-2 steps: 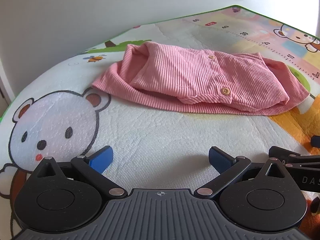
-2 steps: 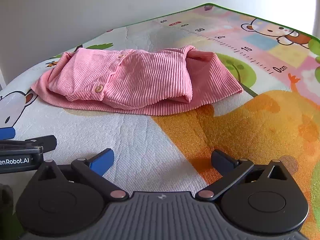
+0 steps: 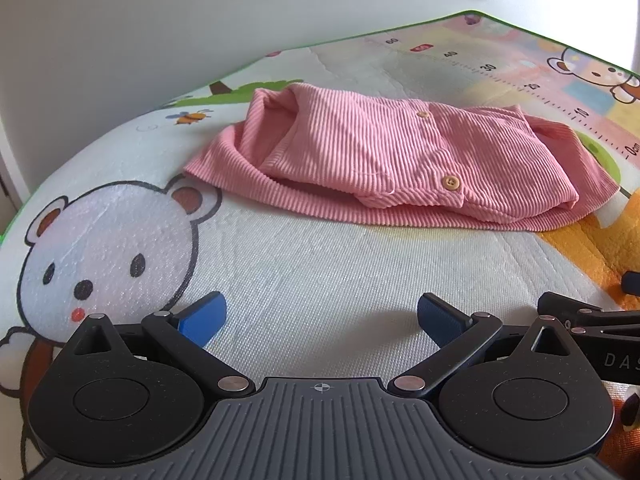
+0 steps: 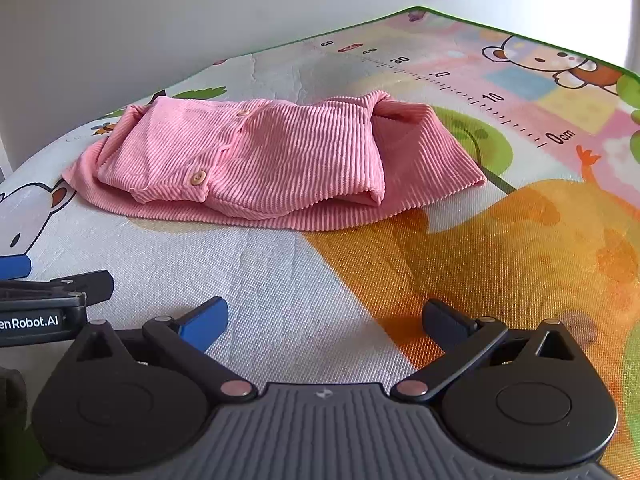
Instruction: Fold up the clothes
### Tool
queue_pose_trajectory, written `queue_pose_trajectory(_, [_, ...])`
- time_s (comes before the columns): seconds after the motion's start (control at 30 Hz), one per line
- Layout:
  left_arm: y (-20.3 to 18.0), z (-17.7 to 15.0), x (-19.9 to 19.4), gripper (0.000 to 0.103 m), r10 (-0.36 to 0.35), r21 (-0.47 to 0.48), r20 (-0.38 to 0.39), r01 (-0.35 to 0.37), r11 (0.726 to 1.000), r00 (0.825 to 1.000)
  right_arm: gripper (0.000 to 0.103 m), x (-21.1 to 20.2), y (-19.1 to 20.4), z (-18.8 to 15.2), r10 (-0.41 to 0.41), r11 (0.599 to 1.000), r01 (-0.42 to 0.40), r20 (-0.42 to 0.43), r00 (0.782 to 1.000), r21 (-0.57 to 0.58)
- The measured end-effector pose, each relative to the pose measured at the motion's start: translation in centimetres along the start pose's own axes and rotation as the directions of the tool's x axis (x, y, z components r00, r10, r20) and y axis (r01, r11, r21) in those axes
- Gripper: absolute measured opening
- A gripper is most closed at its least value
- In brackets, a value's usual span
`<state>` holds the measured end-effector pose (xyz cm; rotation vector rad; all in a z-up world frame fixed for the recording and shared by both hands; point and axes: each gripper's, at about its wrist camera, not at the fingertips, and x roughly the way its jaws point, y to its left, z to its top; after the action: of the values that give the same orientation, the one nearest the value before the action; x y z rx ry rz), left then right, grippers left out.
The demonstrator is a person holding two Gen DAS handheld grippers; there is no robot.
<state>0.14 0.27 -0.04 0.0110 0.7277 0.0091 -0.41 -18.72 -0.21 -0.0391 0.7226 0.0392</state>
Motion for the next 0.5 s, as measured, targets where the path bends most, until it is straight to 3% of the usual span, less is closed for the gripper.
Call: queue_pose_trajectory(0.5, [0.13,-0.47,-0.19,0.103,-0.002,-0.019,0.001,0.002,1.0,1.0,0.103,-0.68,-0.05,-0.6,0.013,1.0,-0.013,0.004,1.0,-0.024])
